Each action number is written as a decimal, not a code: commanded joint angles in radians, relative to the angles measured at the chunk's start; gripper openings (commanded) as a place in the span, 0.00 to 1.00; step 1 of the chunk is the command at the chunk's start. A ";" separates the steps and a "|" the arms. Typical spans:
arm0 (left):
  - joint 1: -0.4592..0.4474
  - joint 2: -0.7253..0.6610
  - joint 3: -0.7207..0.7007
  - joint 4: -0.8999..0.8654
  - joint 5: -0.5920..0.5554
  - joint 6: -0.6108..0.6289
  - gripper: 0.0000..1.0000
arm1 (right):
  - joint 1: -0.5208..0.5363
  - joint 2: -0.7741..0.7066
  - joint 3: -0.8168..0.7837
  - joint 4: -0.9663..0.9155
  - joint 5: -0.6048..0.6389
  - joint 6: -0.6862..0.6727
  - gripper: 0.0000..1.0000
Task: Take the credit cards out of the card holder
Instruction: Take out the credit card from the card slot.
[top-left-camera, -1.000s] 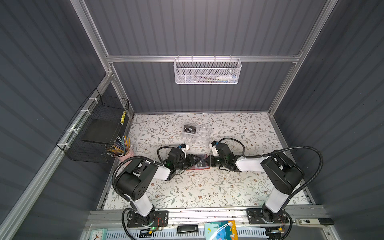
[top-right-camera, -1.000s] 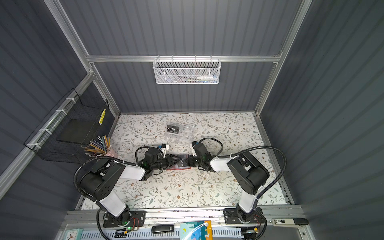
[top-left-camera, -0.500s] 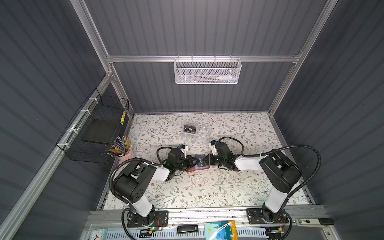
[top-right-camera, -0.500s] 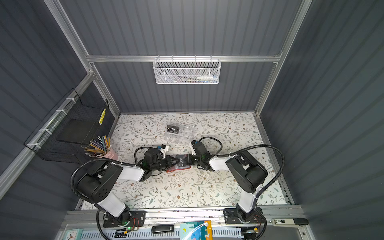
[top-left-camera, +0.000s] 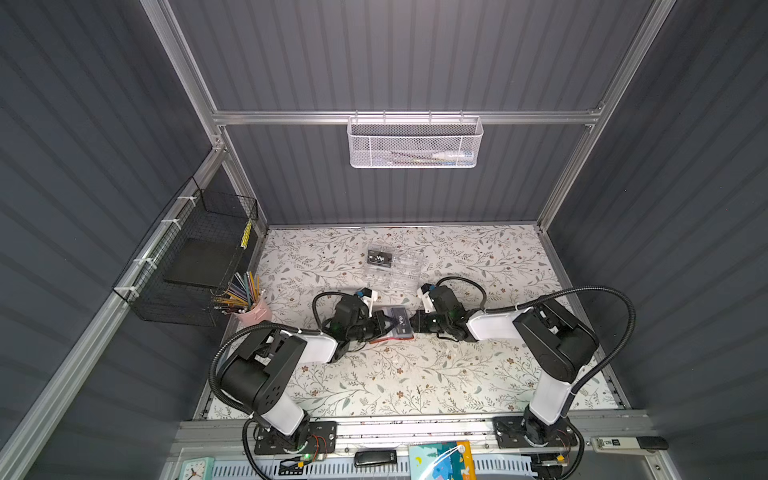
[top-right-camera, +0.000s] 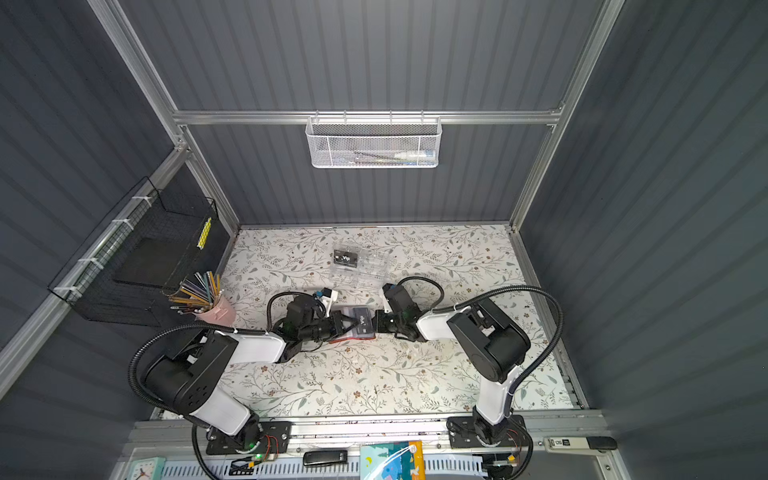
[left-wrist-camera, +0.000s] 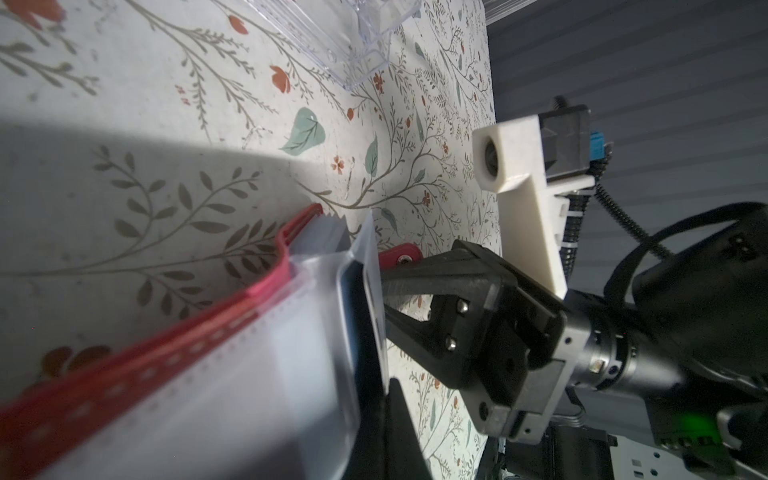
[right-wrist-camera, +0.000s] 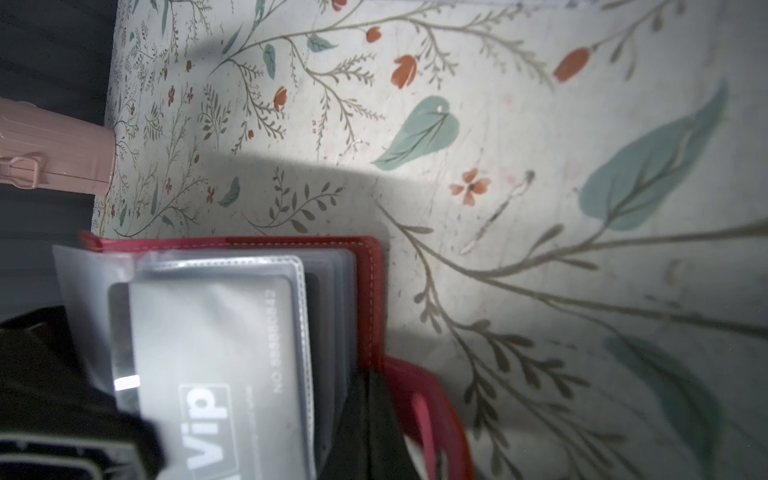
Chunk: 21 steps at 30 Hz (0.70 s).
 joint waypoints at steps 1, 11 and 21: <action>-0.010 -0.033 0.035 -0.056 0.013 0.067 0.00 | 0.015 0.003 -0.024 -0.082 -0.033 -0.012 0.03; -0.008 -0.054 0.092 -0.328 -0.078 0.195 0.00 | 0.008 -0.078 -0.031 -0.097 -0.011 -0.018 0.13; -0.002 -0.040 0.084 -0.328 -0.092 0.207 0.00 | 0.017 -0.102 -0.029 -0.119 0.080 -0.033 0.18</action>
